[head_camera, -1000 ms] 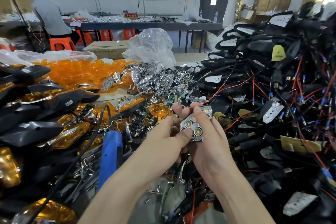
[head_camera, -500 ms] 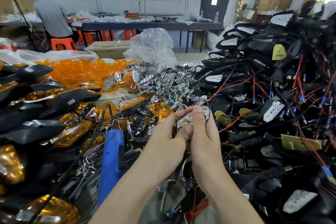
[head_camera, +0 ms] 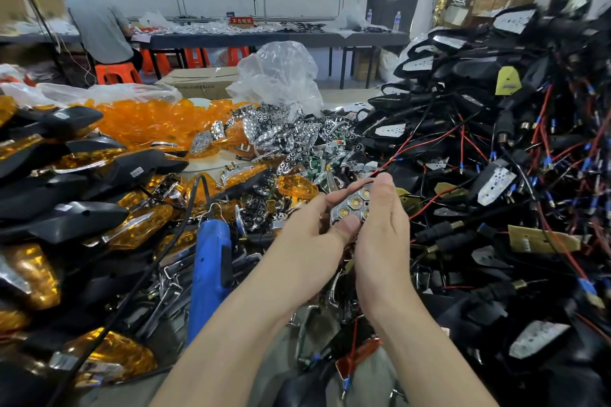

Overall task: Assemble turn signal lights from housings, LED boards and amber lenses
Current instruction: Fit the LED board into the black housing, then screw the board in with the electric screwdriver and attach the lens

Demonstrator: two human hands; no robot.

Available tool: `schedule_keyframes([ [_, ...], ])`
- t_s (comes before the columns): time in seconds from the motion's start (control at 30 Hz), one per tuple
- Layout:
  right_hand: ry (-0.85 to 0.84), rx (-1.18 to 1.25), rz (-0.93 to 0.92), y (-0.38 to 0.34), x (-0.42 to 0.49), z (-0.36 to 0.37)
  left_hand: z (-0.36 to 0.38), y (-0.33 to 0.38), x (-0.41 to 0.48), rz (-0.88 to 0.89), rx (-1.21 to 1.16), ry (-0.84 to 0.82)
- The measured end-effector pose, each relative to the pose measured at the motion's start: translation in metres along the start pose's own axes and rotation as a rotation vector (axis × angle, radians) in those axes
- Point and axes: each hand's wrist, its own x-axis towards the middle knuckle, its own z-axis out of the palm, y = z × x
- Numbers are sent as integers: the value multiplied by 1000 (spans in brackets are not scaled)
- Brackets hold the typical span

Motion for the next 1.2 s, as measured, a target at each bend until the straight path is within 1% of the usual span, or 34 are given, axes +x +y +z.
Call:
schedule_keyframes([
  [0.07,12,1,-6,-1,0,0,1,1,0,-6,23,-5],
  [0.17,-2,69,146,1,-2,1,-8,5,-2,-44,143,-54],
  [0.2,-20,112,175,0,-4,3,-14,7,-3,-41,231,-87],
  [0.27,-39,228,164,-3,-2,3,-33,12,-7,-15,453,-119],
  [0.33,-13,386,176,-9,5,-2,-56,17,-10,-17,542,-65],
  [0.4,14,535,233,-15,10,-9,-79,17,-11,-37,523,45],
  [0.43,19,570,259,-15,12,-11,-88,16,-11,-47,512,111],
  [0.5,7,601,302,-16,13,-11,-97,10,-9,-60,522,223],
  [0.57,-34,622,330,-14,14,-9,-97,3,-6,-63,573,286],
  [0.7,-92,608,330,-10,17,-8,-89,-9,0,-57,661,358],
  [0.8,-128,663,330,-8,17,-10,-85,-16,2,-34,667,388],
  [0.9,-133,680,341,-7,16,-11,-80,-15,11,28,739,353],
  [0.97,-119,673,338,-7,16,-10,-75,-13,28,53,878,270],
  [1.07,-125,669,338,-6,16,-11,-69,-13,58,54,1099,130],
  [1.13,-141,678,349,-6,16,-11,-67,-15,71,30,1221,65],
  [1.2,-155,689,358,-7,17,-11,-67,-17,77,2,1285,77],
])
